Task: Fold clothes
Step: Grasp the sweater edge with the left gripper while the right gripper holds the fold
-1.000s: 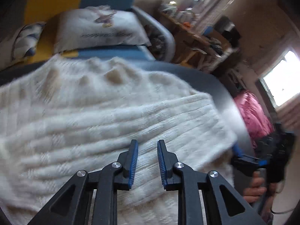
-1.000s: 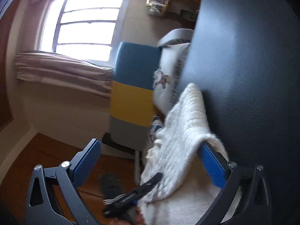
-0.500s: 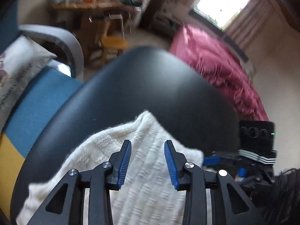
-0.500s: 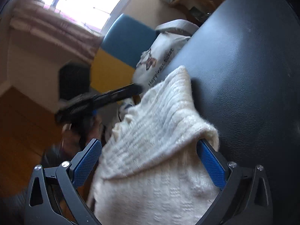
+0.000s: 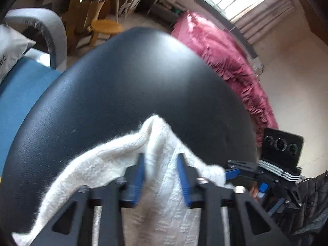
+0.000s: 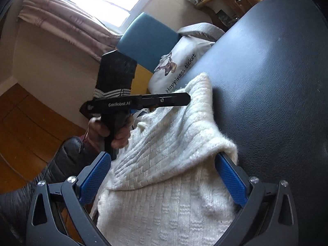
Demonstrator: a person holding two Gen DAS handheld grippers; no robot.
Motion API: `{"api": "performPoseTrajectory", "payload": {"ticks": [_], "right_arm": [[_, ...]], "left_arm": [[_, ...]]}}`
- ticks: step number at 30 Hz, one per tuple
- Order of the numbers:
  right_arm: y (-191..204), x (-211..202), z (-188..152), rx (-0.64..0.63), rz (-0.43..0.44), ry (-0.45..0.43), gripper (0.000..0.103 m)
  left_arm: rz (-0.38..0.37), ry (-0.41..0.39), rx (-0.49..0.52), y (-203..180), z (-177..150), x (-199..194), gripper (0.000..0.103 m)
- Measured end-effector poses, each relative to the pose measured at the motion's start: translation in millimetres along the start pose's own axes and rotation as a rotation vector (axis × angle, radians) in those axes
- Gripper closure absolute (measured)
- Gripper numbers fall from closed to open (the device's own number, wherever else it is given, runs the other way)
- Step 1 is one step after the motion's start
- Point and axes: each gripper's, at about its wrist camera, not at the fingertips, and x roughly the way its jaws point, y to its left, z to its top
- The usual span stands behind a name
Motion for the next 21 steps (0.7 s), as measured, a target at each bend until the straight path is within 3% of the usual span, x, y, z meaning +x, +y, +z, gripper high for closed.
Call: {"api": "performPoseTrajectory", "payload": {"ticks": [1, 4, 6, 12, 17, 21], "right_arm": [[0.8, 1.2, 0.3, 0.000, -0.011, -0.009, 0.000], [4.7, 3.9, -1.8, -0.030, -0.044, -0.033, 0.000], [4.4, 4.0, -2.8, -0.020, -0.044, -0.043, 0.000], [4.1, 9.2, 0.5, 0.040, 0.029, -0.036, 0.000], [-3.1, 5.5, 2.3, 0.063, -0.040, -0.107, 0.000], [7.2, 14.9, -3.1, -0.028, -0.159, -0.079, 0.000]], "left_arm": [[0.009, -0.045, 0.011, -5.1, -1.8, -5.6, 0.098], [-0.010, -0.185, 0.027, -19.1, -7.7, -25.7, 0.098], [-0.016, -0.233, 0.029, -24.3, -9.6, -32.5, 0.098], [0.030, -0.263, -0.052, -11.9, -13.5, -26.1, 0.098], [0.058, -0.272, -0.133, 5.2, -18.3, -11.9, 0.097], [0.132, -0.235, -0.197, 17.5, -24.6, 2.7, 0.091]]}}
